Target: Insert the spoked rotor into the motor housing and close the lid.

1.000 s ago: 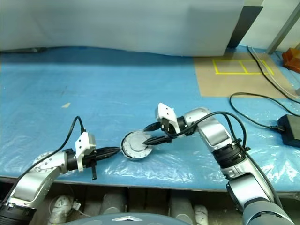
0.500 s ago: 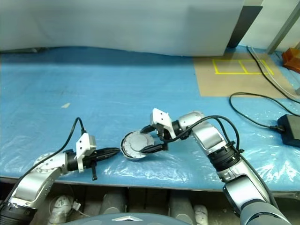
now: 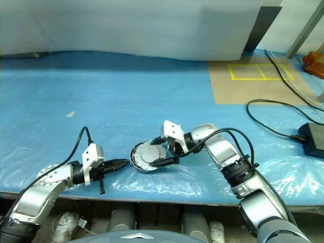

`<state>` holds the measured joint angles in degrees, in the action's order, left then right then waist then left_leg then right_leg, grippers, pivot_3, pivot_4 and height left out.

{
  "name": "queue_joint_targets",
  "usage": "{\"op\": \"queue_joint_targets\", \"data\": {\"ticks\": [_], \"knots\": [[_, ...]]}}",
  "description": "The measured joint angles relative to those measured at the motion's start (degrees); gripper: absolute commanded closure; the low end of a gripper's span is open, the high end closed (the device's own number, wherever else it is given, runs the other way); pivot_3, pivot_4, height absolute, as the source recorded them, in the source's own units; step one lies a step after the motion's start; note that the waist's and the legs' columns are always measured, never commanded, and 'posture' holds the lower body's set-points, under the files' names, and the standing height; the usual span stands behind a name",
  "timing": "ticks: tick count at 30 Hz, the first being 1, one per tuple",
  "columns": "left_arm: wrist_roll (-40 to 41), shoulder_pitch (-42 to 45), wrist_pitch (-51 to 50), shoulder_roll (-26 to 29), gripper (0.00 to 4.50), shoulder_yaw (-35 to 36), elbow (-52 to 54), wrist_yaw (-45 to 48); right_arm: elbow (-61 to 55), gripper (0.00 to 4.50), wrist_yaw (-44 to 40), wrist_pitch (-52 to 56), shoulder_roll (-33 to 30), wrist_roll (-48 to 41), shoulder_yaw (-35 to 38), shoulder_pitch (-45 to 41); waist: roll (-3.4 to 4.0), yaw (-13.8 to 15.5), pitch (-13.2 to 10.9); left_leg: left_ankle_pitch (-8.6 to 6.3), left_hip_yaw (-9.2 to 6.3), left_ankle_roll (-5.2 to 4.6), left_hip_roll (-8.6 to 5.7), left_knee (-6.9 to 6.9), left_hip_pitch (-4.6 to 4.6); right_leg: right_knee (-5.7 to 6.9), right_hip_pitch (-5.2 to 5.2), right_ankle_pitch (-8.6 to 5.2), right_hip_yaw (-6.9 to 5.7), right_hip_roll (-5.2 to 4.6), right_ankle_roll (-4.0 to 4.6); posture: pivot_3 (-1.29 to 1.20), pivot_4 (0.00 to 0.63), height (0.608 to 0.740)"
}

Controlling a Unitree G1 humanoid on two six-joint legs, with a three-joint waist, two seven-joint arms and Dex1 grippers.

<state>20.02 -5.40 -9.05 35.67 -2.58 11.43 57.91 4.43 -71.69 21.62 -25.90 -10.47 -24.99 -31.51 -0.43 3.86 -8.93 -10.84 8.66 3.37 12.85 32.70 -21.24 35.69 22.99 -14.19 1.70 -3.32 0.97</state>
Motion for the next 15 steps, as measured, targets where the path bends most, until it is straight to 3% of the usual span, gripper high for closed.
{"op": "queue_joint_targets", "data": {"ticks": [2, 8, 15], "knots": [[0.00, 0.16, -0.11, 0.00, 4.50, 0.00, 0.01, -0.05, 0.27, 1.52, -0.03, -0.36, 0.41, 0.02, -0.13, 0.00, 0.00, -0.01, 0.00, 0.00, 0.00, 0.00, 0.00, 0.00, 0.00, 0.00, 0.00, 0.00, 0.00, 0.00, 0.00, 0.00, 0.150, 0.740], [0.01, 0.40, -0.22, -0.01, 4.50, 0.00, 0.04, -0.16, 0.26, 1.52, 0.08, 0.93, 0.57, -0.49, 0.29, -0.01, 0.00, 0.00, 0.00, 0.00, 0.00, 0.00, 0.00, 0.00, 0.01, 0.00, -0.01, 0.00, 0.00, 0.00, 0.00, 0.00, 0.150, 0.740], [0.00, 0.99, -0.57, 0.00, 4.50, 0.00, 0.02, -0.20, -0.25, 1.52, 0.48, 9.58, 2.20, -5.20, 3.17, -0.30, 0.00, 0.02, 0.00, 0.00, 0.00, 0.00, 0.00, 0.00, -0.03, -0.02, 0.02, 0.00, 0.00, 0.00, 0.00, 0.00, 0.150, 0.740]]}}
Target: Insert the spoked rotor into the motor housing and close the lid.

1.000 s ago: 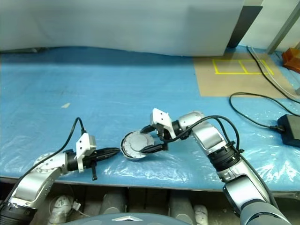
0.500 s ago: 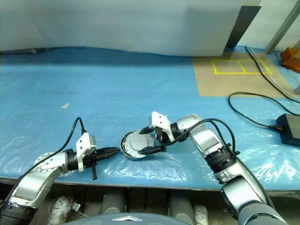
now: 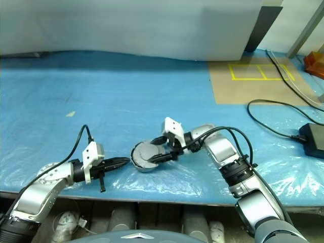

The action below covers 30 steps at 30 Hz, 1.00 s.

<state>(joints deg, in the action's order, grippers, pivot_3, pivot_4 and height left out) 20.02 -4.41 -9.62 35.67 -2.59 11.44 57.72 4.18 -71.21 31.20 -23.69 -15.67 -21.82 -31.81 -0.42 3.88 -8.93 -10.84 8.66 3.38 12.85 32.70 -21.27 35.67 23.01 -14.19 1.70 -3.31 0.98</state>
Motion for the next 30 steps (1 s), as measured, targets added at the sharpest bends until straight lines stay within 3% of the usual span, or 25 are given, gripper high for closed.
{"op": "queue_joint_targets", "data": {"ticks": [5, 11, 24, 30], "knots": [[-0.06, 0.86, -0.32, -0.11, 4.50, -0.17, -0.03, -0.01, -1.50, 1.52, 1.07, 4.77, 1.00, -2.14, 1.02, -2.45, 0.00, 0.01, 0.00, 0.00, 0.00, 0.00, 0.00, -0.01, -0.04, -0.01, 0.04, 0.00, -0.01, 0.00, 0.00, 0.00, 0.150, 0.740], [-0.11, 2.52, -0.69, -0.98, 4.50, -0.41, -0.12, -0.43, -0.28, 1.52, 2.32, -2.37, 0.67, 3.43, -2.63, -2.06, 0.00, 0.01, 0.00, 0.00, 0.00, 0.02, -0.01, -0.07, -0.07, -0.02, 0.07, 0.01, -0.03, 0.00, -0.02, 0.00, 0.150, 0.740], [0.00, 2.34, -1.00, -0.75, 4.50, 0.02, -0.26, -0.90, 3.03, 1.52, 2.78, -4.66, 2.64, 3.69, -1.86, -1.68, -0.01, -0.24, 0.01, 0.00, 0.00, 0.01, 0.00, -0.07, 0.07, 0.01, -0.02, 0.00, 0.00, 0.01, 0.00, 0.00, 0.150, 0.740], [1.23, -1.67, -0.47, 5.94, 4.50, 5.60, -2.19, 2.33, 3.16, 1.52, 3.50, -4.30, 3.43, 3.77, -1.87, -1.68, -0.02, -1.23, 0.01, 0.00, 0.00, 0.01, -0.01, -0.12, 0.05, -0.04, 0.00, -0.01, -0.02, 0.02, 0.01, 0.00, 0.150, 0.740]]}}
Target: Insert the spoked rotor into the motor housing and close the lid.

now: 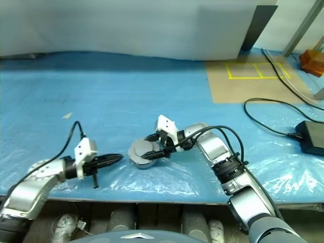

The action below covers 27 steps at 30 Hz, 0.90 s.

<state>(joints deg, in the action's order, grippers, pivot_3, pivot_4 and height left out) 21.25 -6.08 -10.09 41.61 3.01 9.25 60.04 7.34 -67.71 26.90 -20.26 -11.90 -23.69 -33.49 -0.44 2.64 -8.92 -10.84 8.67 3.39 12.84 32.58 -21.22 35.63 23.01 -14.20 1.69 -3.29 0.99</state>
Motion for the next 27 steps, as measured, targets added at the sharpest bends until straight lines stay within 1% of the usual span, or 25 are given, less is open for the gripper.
{"op": "queue_joint_targets", "data": {"ticks": [5, 10, 15, 22, 27], "knots": [[0.02, -2.46, 0.72, 0.82, 4.50, 1.39, -0.65, 1.17, -0.01, 1.52, -0.05, 0.43, -0.06, -0.13, 0.36, 0.01, 0.00, 0.19, 0.00, 0.00, 0.00, 0.00, 0.01, -0.03, -0.01, -0.03, -0.02, 0.00, -0.02, -0.02, 0.01, 0.00, 0.150, 0.740], [0.00, -1.33, 0.85, -1.00, 4.50, 1.07, -0.62, 0.33, 0.17, 1.52, 0.00, 0.09, 0.23, 0.16, 0.26, 0.01, 0.00, 0.05, 0.00, 0.00, 0.01, 0.00, 0.01, -0.01, 0.01, 0.00, -0.01, -0.01, 0.00, -0.02, 0.01, 0.00, 0.150, 0.740], [-0.16, -1.16, 0.76, -2.30, 4.50, -1.00, 0.23, -0.57, -0.01, 1.52, 0.04, 0.47, 0.84, 0.33, -0.03, 0.00, -0.01, -0.20, 0.00, 0.00, 0.01, 0.00, 0.02, -0.04, 0.01, -0.01, 0.00, -0.01, 0.00, 0.00, 0.02, 0.00, 0.150, 0.740], [-0.20, -0.61, 0.71, -2.37, 4.50, -1.24, 0.46, -1.03, 0.00, 1.52, 2.83, 1.29, 3.25, 1.49, -0.64, 0.05, -0.01, -0.26, 0.00, 0.00, 0.01, 0.00, 0.02, -0.08, 0.03, 0.00, 0.02, -0.03, 0.00, 0.00, 0.05, 0.00, 0.150, 0.740], [-0.19, -0.59, 0.70, -2.54, 4.50, -1.30, 0.47, -1.10, 0.02, 1.52, 3.88, 0.97, 3.63, 1.98, -1.29, 0.10, -0.01, -0.26, 0.01, 0.00, 0.01, 0.00, 0.01, -0.09, 0.06, 0.00, 0.00, -0.03, 0.01, 0.00, 0.05, 0.00, 0.150, 0.740]]}}
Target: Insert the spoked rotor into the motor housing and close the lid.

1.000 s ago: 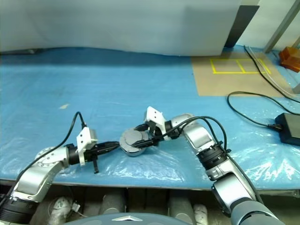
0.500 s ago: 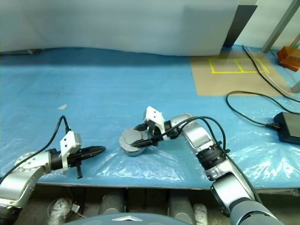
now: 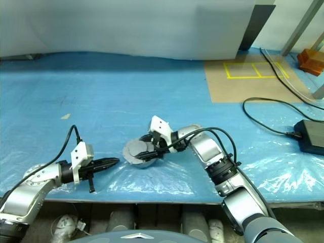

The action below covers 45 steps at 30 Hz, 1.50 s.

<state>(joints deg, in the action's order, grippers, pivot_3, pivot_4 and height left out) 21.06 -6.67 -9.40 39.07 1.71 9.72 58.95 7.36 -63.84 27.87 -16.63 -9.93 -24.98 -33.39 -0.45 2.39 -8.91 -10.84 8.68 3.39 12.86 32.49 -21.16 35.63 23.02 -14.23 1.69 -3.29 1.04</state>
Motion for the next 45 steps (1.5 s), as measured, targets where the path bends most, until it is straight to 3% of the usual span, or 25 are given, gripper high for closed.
{"op": "queue_joint_targets", "data": {"ticks": [5, 12, 20, 29, 35, 45], "knots": [[-0.07, -0.02, 0.00, -0.10, 4.50, -0.42, 0.02, -0.01, 0.48, 1.52, -1.34, -2.84, -2.12, -0.08, 0.16, 0.42, 0.01, 0.13, 0.01, 0.00, 0.00, 0.00, -0.03, 0.03, 0.05, 0.00, -0.07, 0.00, 0.01, -0.03, 0.00, 0.00, 0.150, 0.740], [-0.39, 0.71, 0.04, -0.45, 4.50, -1.28, -0.01, -0.25, 1.06, 1.52, -4.74, 1.66, -4.13, -3.19, 2.42, -1.14, 0.01, 0.50, 0.00, 0.00, 0.00, 0.00, -0.01, 0.04, 0.00, -0.01, -0.05, 0.00, -0.01, -0.02, 0.00, 0.00, 0.150, 0.740], [-1.02, 1.90, 0.11, -1.17, 4.50, -2.14, -0.05, -0.54, 0.75, 1.52, -3.55, -0.60, -3.28, -1.68, 1.62, -0.06, 0.00, 0.32, 0.01, 0.00, 0.00, 0.00, -0.01, -0.02, 0.00, -0.02, -0.04, 0.00, -0.01, -0.02, 0.00, 0.00, 0.150, 0.740], [-1.03, 1.50, 0.12, -1.19, 4.50, -2.14, -0.09, -0.56, 0.31, 1.52, -2.98, 9.73, -1.35, -7.00, 4.53, -1.60, 0.00, 0.19, 0.00, 0.00, 0.00, 0.00, -0.01, -0.02, -0.01, -0.02, -0.02, 0.00, -0.01, -0.02, 0.00, 0.00, 0.150, 0.740], [-1.06, 2.02, 0.15, -1.47, 4.50, -2.14, -0.57, -0.75, 0.41, 1.52, -2.50, 1.71, -3.11, -1.90, 1.07, -1.41, 0.00, 0.23, 0.00, 0.00, 0.00, 0.00, -0.02, -0.03, -0.04, -0.03, 0.00, 0.00, -0.02, -0.02, 0.00, 0.00, 0.150, 0.740], [-1.14, 2.04, 0.16, -1.94, 4.50, -2.14, -0.59, -1.05, 0.35, 1.52, -0.80, 2.21, -0.98, -1.86, 1.80, -0.20, 0.00, -0.04, 0.01, 0.00, 0.01, 0.00, -0.01, -0.04, 0.03, 0.00, -0.02, 0.00, 0.00, -0.01, 0.01, 0.00, 0.150, 0.740]]}}
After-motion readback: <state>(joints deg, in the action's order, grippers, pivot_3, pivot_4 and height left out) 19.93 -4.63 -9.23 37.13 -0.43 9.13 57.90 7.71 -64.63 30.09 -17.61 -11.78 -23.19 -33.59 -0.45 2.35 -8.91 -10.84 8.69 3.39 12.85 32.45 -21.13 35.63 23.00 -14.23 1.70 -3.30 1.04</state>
